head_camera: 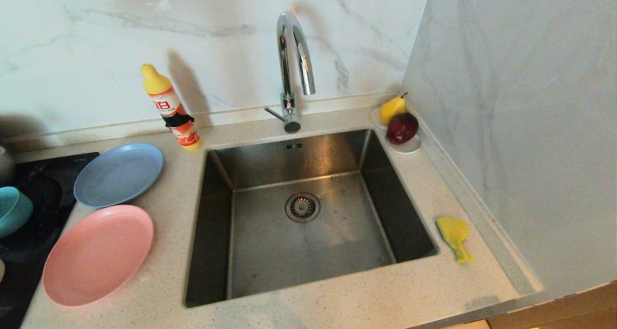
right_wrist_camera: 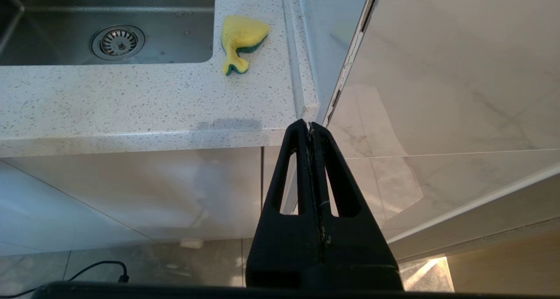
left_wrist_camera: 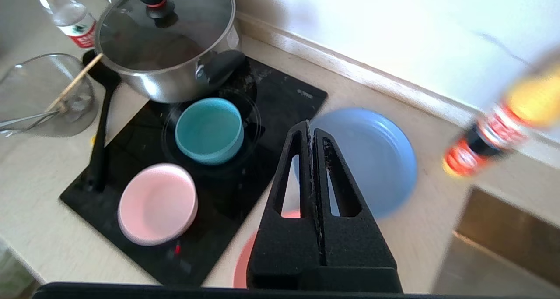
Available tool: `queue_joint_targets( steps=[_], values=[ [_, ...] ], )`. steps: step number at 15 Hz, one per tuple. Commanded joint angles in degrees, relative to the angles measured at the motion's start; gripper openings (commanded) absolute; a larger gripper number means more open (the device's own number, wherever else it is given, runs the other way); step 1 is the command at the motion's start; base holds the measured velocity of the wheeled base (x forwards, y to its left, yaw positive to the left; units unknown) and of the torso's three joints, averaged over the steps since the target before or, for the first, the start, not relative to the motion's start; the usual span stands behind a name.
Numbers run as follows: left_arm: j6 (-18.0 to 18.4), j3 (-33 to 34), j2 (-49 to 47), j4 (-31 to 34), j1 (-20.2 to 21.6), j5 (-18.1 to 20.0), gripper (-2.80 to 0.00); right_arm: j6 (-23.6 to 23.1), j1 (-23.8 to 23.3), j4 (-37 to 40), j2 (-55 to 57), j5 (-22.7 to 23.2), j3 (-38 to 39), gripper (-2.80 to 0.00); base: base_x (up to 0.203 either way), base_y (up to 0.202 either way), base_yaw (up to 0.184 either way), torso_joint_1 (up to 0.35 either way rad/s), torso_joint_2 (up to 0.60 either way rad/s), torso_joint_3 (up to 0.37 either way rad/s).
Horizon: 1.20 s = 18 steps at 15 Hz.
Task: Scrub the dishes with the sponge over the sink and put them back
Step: Place the plate on the plate
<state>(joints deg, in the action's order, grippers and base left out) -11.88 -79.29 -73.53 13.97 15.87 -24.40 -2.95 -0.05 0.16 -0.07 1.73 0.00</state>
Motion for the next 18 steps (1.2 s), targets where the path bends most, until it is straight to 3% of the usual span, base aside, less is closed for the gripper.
queue_joint_targets(
  steps=[1,5,8,10,16,18],
  values=[
    [-0.06,-5.18,-10.04,0.26,8.48,8.38,-2.80,-0.04,0.02,0.02,-0.01,0.03,0.00,-2.80,0.000,0.000,0.000,0.000,0.00,0.000],
    [0.00,-5.84,-16.42,-0.15,18.86,21.57,-2.80,-0.04,-0.01,-0.04,-0.01,0.03,0.00,-2.80,0.000,0.000,0.000,0.000,0.00,0.000],
    [0.16,-5.19,-20.22,-0.04,24.27,30.01,-2.80,-0.04,0.05,0.02,-0.01,0.03,0.00,-2.80,0.000,0.000,0.000,0.000,0.00,0.000],
    [0.68,-5.17,-22.64,0.12,26.65,31.84,-2.80,-0.04,-0.04,-0.04,-0.01,0.03,0.00,-2.80,0.000,0.000,0.000,0.000,0.00,0.000],
    [2.80,-5.32,-30.20,-0.94,29.51,32.68,-2.80,-0.04,0.03,-0.03,-0.01,0.03,0.00,-2.80,0.000,0.000,0.000,0.000,0.00,0.000],
    [3.79,-5.53,-32.01,-1.40,30.07,36.55,-2.80,-0.04,-0.04,-0.07,-0.01,0.03,0.00,-2.80,0.000,0.000,0.000,0.000,0.00,0.000]
  ],
)
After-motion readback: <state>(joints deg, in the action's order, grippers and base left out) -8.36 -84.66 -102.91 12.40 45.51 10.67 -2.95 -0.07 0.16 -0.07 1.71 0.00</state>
